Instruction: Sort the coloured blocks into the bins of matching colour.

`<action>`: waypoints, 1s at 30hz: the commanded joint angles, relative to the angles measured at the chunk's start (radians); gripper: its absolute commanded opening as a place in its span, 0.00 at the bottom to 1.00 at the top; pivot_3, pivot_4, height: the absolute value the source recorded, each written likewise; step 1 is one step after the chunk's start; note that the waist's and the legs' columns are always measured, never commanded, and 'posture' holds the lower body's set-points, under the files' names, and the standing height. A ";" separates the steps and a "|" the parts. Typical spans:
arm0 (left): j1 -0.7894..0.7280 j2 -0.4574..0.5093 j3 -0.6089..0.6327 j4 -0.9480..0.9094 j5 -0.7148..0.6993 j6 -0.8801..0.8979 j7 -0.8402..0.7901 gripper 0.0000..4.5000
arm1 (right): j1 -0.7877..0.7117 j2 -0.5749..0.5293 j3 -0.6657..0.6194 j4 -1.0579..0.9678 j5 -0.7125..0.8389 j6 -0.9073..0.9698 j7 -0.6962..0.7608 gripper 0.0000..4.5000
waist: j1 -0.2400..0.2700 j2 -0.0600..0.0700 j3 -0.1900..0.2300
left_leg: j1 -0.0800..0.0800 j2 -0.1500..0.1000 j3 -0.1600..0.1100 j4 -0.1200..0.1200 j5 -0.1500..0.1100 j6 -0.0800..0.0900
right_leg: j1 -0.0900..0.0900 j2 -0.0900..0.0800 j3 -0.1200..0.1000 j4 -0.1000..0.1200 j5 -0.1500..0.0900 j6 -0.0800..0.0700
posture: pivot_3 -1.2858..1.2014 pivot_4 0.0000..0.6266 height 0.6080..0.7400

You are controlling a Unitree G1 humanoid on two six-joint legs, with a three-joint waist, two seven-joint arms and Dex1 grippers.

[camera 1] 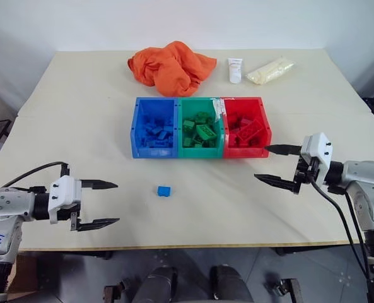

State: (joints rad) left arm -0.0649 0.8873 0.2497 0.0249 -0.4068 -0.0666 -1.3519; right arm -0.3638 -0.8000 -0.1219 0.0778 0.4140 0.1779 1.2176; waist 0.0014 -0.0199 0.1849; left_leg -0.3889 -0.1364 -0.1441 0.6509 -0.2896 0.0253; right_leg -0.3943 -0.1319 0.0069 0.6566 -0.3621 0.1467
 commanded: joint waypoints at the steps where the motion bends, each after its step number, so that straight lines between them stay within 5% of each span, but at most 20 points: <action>1: -0.022 0.011 0.010 -0.018 -0.017 -0.003 0.004 0.99 | 0.016 -0.020 -0.028 -0.053 0.045 0.009 0.036 1.00 | -0.002 0.000 0.000 | 0.000 0.000 0.000 0.000 0.000 0.000 | 0.000 0.000 0.000 0.000 0.000 0.000 | 0.52 0.24 1.00; 10: -0.205 -0.164 -0.234 -0.063 0.105 0.092 0.175 0.99 | 0.065 -0.026 -0.048 -0.107 0.029 0.022 -0.006 1.00 | 0.005 0.001 0.000 | 0.000 0.000 0.001 0.000 0.000 0.000 | 0.000 0.000 -0.001 0.001 0.000 0.000 | 0.52 0.24 1.00; 19: -0.365 -0.257 -0.422 0.140 0.253 0.004 0.154 0.99 | 0.152 -0.035 -0.098 -0.212 0.050 0.060 -0.063 1.00 | -0.004 0.001 0.000 | 0.000 0.000 0.003 0.001 0.000 0.000 | -0.001 0.000 -0.001 0.002 0.000 0.000 | 0.52 0.24 1.00; 22: -0.386 -0.253 -0.441 0.192 0.279 -0.018 0.146 0.86 | 0.195 -0.040 -0.127 -0.248 0.057 0.073 -0.077 1.00 | 0.000 0.001 0.000 | 0.000 0.000 0.003 0.001 0.000 0.000 | -0.002 0.000 -0.001 0.002 0.000 0.000 | 0.52 0.24 1.00; 30: -0.427 -0.255 -0.451 0.246 0.298 -0.060 0.147 0.31 | 0.246 -0.037 -0.159 -0.298 0.064 0.094 -0.108 1.00 | 0.003 0.001 0.000 | 0.001 0.000 0.003 0.004 0.000 0.000 | 0.000 0.001 -0.001 0.003 0.000 0.000 | 0.52 0.24 1.00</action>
State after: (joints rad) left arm -0.4815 0.6224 -0.2004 0.2545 -0.1287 -0.1235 -1.2076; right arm -0.1228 -0.8212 -0.2469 -0.1848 0.4549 0.2692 1.1159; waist 0.0039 -0.0191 0.1848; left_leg -0.3883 -0.1366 -0.1412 0.6548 -0.2895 0.0253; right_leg -0.3939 -0.1314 0.0060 0.6593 -0.3621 0.1469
